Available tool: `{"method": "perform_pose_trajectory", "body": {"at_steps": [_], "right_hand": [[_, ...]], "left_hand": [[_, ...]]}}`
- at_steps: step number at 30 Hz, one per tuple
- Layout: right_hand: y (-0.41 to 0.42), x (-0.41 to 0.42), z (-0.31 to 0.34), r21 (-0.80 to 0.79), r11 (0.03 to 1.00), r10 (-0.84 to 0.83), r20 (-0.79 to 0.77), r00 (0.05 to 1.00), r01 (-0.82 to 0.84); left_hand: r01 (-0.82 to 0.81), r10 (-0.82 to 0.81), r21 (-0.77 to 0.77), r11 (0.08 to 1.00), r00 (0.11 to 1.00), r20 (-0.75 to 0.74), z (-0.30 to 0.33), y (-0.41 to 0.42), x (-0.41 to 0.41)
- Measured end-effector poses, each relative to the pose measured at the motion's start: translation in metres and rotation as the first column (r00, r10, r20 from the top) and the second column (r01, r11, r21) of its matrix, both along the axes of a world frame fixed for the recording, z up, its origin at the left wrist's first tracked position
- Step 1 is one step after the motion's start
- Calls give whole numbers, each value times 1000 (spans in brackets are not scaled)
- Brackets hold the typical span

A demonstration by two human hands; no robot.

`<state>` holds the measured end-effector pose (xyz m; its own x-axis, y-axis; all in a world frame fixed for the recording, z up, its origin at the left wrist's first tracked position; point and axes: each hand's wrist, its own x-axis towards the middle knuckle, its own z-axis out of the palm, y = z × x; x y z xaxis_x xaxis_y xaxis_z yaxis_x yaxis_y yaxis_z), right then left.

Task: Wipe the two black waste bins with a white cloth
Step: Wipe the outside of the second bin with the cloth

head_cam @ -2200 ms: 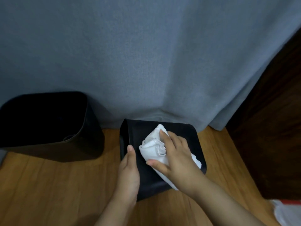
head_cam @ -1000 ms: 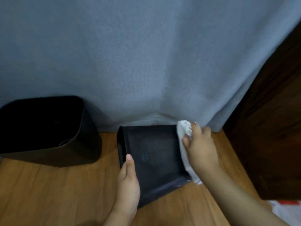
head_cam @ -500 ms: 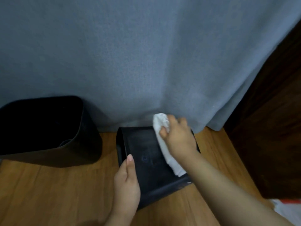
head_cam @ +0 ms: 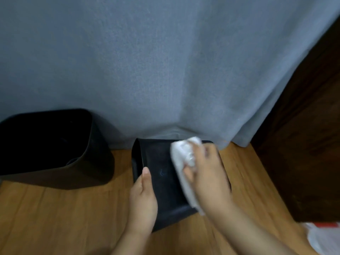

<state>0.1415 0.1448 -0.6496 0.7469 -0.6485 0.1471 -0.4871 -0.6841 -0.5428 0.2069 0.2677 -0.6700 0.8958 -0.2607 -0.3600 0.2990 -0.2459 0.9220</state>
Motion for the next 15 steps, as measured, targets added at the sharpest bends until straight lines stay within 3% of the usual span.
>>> {"method": "perform_pose_trajectory", "body": {"at_steps": [2,4,11,15], "right_hand": [[40,3,5,8,982,188,-19,982,-188],[57,3,-2,17,974,225,-11,974,-225],[46,-2,-29,-62,993,95,-65,993,-99],[-2,-24,-43,-8,994,-105,-149,983,105]], "left_hand": [[44,-44,-18,999,998,-34,-11,3,6],[99,-98,15,995,994,-49,-15,6,7],[-82,84,22,996,991,-101,2,2,0],[-113,112,5,994,983,-145,-3,3,2]]}}
